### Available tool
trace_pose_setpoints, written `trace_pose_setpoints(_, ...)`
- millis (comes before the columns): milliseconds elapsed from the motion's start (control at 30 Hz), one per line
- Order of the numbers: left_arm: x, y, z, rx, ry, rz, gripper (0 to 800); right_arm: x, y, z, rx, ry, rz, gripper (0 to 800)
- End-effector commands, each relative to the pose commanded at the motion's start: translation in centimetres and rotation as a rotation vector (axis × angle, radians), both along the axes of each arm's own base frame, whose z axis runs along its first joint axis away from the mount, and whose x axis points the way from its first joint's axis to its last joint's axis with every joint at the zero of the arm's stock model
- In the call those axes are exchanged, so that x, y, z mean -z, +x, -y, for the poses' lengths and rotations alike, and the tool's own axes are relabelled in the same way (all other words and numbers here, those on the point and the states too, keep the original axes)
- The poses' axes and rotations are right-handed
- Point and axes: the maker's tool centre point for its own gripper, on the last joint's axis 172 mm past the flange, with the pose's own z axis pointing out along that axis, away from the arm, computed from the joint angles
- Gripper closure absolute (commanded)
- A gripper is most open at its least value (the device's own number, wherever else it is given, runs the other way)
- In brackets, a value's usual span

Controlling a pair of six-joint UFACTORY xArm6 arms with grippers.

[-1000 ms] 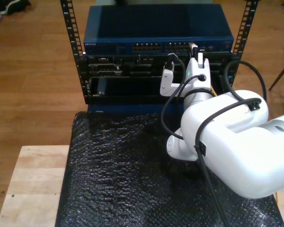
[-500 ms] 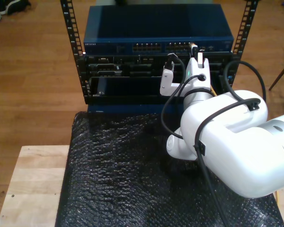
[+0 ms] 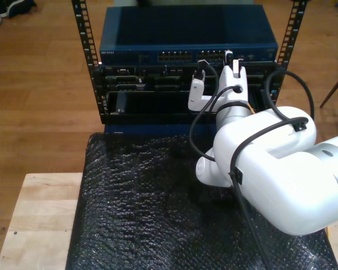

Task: Grab the cable and plug it in

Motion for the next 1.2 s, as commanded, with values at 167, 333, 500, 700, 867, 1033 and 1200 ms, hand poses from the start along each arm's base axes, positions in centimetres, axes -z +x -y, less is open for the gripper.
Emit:
trace_pose_setpoints(167, 0.0, 0.0, 0.0, 0.0, 0.002, 0.0, 0, 0.0, 0.0, 0.2, 0.002, 0.004, -0.001, 697)
trace_pose_setpoints(333, 0.0, 0.0, 0.0, 0.0, 0.0, 0.0, 0, -0.1, -0.1, 0.3, 0.001, 0.004, -0.002, 546)
trace_pose_setpoints(500, 0.0, 0.0, 0.0, 0.0, 0.0, 0.0, 0, -2.3, -0.9, 0.2, -0.011, 0.022, 0.004, 494)
trace_pose_setpoints(700, 0.0, 0.0, 0.0, 0.0, 0.0, 0.0, 0, -2.5, -3.5, 0.2, -0.036, 0.025, -0.071, 457)
trace_pose_setpoints(867, 0.0, 0.0, 0.0, 0.0, 0.0, 0.0, 0, -2.2, -6.2, 0.4, -0.062, 0.017, -0.154, 404)
trace_pose_setpoints(1033, 0.0, 0.0, 0.0, 0.0, 0.0, 0.0, 0, -2.7, -9.1, 0.4, -0.085, 0.01, -0.19, 399)
trace_pose_setpoints(1200, 0.0, 0.0, 0.0, 0.0, 0.0, 0.0, 0, -3.5, -11.9, 1.3, -0.105, 0.018, -0.249, 378)
